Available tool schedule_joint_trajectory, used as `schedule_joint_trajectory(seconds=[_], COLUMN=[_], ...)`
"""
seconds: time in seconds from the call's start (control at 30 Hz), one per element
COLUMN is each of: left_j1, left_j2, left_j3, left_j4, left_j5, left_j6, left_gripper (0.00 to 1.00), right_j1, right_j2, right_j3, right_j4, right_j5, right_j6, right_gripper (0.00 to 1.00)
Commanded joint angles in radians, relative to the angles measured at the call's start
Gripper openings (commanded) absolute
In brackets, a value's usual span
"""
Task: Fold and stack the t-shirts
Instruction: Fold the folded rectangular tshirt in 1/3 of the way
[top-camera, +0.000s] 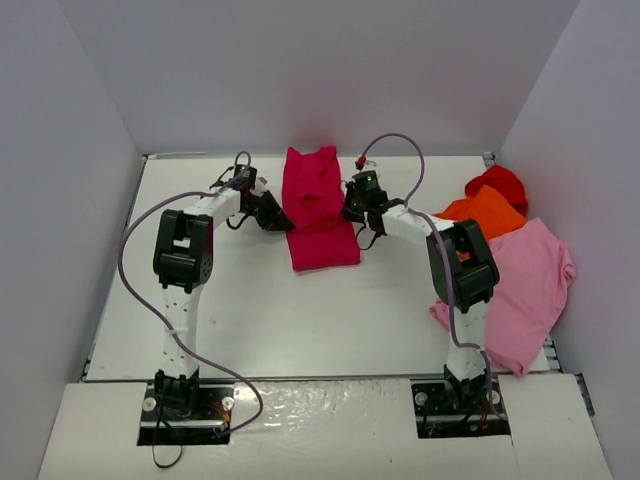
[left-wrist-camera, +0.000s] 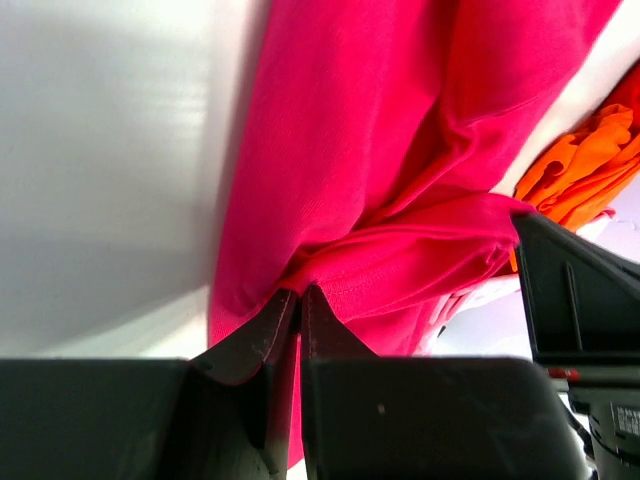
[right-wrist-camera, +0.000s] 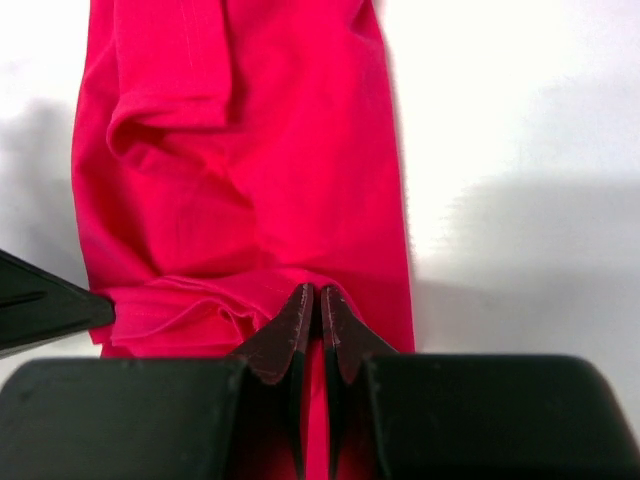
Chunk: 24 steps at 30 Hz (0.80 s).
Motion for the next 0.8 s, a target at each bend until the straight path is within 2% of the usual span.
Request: schedule_joint_trajectory(seconds=[0.0,0.03,0.1,0.13,0.23,0.37,0.5,0.57,0.63,0.77], left_j1=[0.027,0.03,0.032,0.034,0.035,0.032,0.017,-0.003,-0.037,-0.133], left_j2=[-0.021,-0.027,-0.043,-0.075,-0.165,-0.321,-0.479,-0.526,-0.557,-0.529], left_j3=[0.058,0.055,0.047,0.031,-0.016,-0.174,-0.392,-0.502,-0.538,-0.515], left_j4=[0.107,0.111,0.122,0.126,0.128,0.177,0.275,0.315,0.337,0.355], left_j5=[0.018,0.017,0.003,-0.012,-0.064,-0.085,-0.056,-0.058,-0.056,-0.049], left_j6=[0.015,0.017,0.027,0.04,0.085,0.07,0.021,-0.005,-0.022,-0.028], left_gripper=[0.0,0.09,0.19,0.27,0.32,0.33,0.34,0.34,0.33,0.31], right_j1=[-0.018,-0.018,-0.018,-0.017,-0.017,-0.008,0.038,0.068,0.103,0.143], right_j2=[0.038,0.043,0.033,0.01,-0.078,-0.214,-0.367,-0.414,-0.433,-0.388], right_j3=[0.114,0.124,0.129,0.125,0.072,-0.025,-0.227,-0.298,-0.339,-0.34], right_j4=[0.086,0.082,0.077,0.07,0.065,-0.013,-0.034,-0.032,-0.03,-0.028], right_j5=[0.038,0.038,0.051,0.085,0.122,0.118,0.109,0.132,0.145,0.147], right_j6=[-0.018,-0.022,-0.029,-0.039,-0.053,-0.052,-0.034,-0.026,-0.011,0.0], right_gripper=[0.05,0.24,0.58,0.76,0.83,0.84,0.81,0.72,0.57,0.19])
